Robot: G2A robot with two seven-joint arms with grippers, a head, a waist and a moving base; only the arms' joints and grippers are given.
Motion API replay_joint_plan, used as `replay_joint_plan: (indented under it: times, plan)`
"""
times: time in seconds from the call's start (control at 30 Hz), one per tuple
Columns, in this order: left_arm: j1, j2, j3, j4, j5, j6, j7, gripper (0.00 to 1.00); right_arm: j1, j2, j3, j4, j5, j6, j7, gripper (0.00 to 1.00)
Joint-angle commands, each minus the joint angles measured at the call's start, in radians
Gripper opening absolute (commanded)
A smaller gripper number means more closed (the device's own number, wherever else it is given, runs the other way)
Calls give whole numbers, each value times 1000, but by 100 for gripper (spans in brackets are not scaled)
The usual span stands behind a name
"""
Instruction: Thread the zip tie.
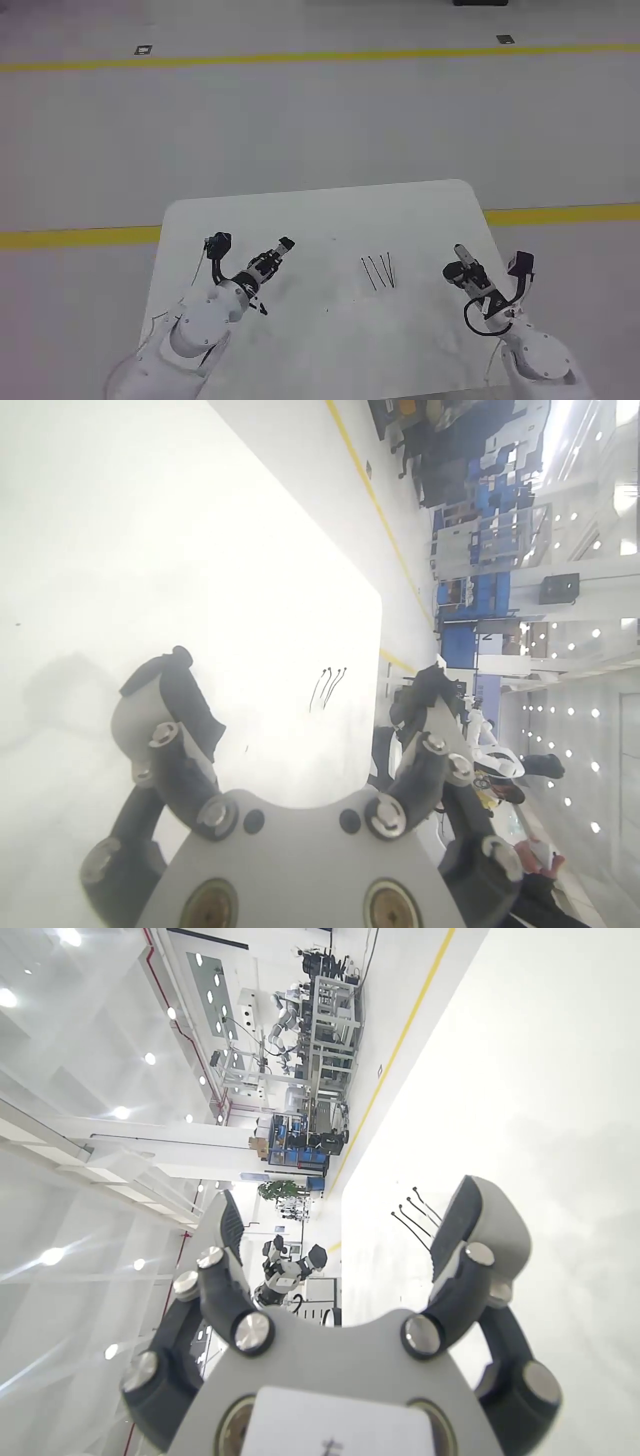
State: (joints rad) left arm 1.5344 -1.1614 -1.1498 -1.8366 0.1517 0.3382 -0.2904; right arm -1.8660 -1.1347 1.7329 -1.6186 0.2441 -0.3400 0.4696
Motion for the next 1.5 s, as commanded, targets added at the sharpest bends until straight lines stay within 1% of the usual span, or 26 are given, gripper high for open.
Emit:
replay_joint_plan:
  times: [0.0, 0.17, 0.2, 0.23, 0.27, 0.37, 0.4, 0.47, 0.5, 0.57, 0.6, 0.63, 0.7, 1.07, 1.1, 1.13, 1.17, 1.27, 1.3, 1.33, 1.37, 1.4, 1.43, 1.47]
  plan:
    - [1, 0, -1, 0, -2, 0, 1, 100, 0, 0, 0, 0, -1, 0, 0, 100]
    - [1, 0, -1, 0, -2, 0, 1, 100, 0, 0, 0, 0, -1, 0, 0, 100]
    - [-1, 1, 15, -1, 23, -1, -13, 100, 0, 0, 0, 0, -1, 0, 0, 100]
    - [-8, 0, 49, -6, 61, -1, -38, 100, 0, 0, 0, 0, -1, 0, 0, 100]
    - [-31, -4, 83, 5, 85, 2, -56, 100, 0, 0, 0, 0, -1, 0, 0, 100]
    - [-88, -17, 147, 48, 109, 2, -78, 100, 0, 0, 0, 0, -1, 0, 0, 100]
    - [-114, -25, 179, 65, 136, 2, -70, 100, 0, 0, 0, 0, -1, 0, 0, 100]
    - [-151, -39, 230, 95, 173, 2, -85, 100, 0, 0, 0, 0, -1, 0, 0, 100]
    - [-174, -50, 259, 114, 191, 2, -93, 100, 0, 0, 0, 0, -1, 0, 0, 100]
    - [-206, -67, 296, 151, 224, 2, -114, 100, 0, 0, 0, 0, -1, 0, 0, 100]
    - [-223, -81, 313, 176, 235, 2, -122, 100, 0, 0, 0, 0, -1, 0, 0, 100]
    - [-233, -92, 327, 194, 237, 2, -137, 100, 0, 0, 0, 0, -1, 0, 0, 100]
    - [-254, -114, 352, 215, 261, 2, -154, 100, 0, 0, 0, 0, -1, 0, 0, 100]
    - [-254, -114, 352, 215, 261, 2, -154, 100, 0, 0, 0, 0, -1, 0, 0, 100]
    - [-256, -115, 358, 209, 256, 0, -159, 100, 0, 0, 0, 0, -1, 0, 0, 100]
    - [-263, -119, 371, 208, 249, 2, -173, 100, 0, 0, 0, 0, -1, 0, 0, 100]
    - [-282, -124, 383, 220, 257, 2, -179, 100, 0, 0, 0, 0, -1, 0, 0, 100]
    - [-344, -152, 433, 285, 266, 2, -204, 100, 0, 0, 0, 0, -1, 0, 0, 100]
    - [-368, -167, 456, 311, 262, 2, -220, 100, 0, 0, 0, 0, -1, 0, 0, 100]
    - [-387, -179, 466, 344, 259, 2, -235, 100, 0, 0, 0, 0, -1, 0, 0, 100]
    - [-407, -193, 478, 367, 269, 2, -234, 100, 0, 0, 0, 0, -1, 0, 0, 100]
    - [-418, -209, 490, 389, 260, 2, -233, 100, 0, 0, 0, 0, -1, 0, 0, 100]
    - [-436, -230, 503, 422, 251, 2, -234, 100, 0, 0, 0, 0, -1, 0, 0, 100]
    - [-449, -246, 513, 447, 255, 2, -228, 100, 0, 0, 0, 0, -1, 0, 0, 100]
